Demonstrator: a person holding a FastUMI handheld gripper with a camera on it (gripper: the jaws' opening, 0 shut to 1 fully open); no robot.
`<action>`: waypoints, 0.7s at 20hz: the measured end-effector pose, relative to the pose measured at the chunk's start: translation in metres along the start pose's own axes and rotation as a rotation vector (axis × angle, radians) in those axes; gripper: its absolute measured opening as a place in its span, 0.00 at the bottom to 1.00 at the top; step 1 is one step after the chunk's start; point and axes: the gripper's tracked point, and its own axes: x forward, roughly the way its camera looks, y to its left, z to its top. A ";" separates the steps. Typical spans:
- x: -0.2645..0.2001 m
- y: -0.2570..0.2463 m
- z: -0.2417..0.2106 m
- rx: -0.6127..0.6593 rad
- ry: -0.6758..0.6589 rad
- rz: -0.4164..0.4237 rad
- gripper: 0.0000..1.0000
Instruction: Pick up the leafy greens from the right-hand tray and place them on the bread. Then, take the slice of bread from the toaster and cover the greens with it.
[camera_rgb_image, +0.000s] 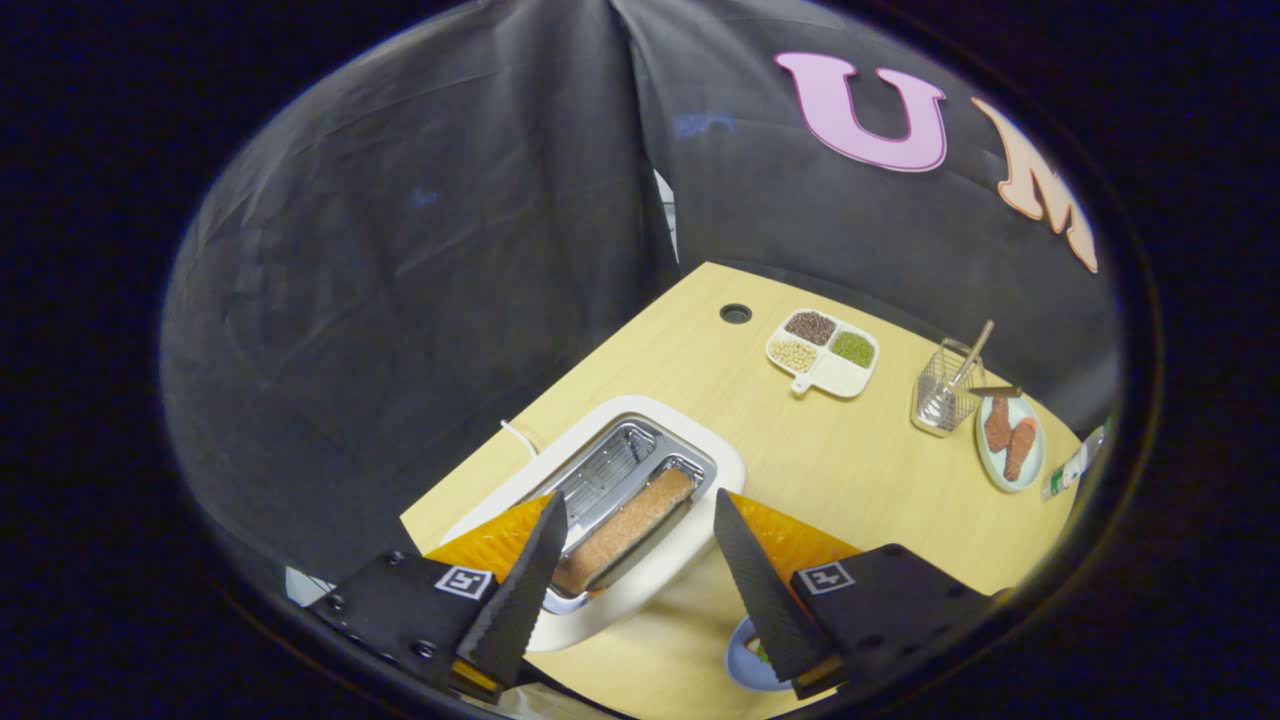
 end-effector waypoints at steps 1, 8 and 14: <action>0.003 -0.002 0.001 0.010 0.001 -0.006 0.94; 0.003 0.002 -0.002 0.059 0.018 0.016 0.45; -0.016 -0.004 0.003 0.096 -0.016 0.045 0.10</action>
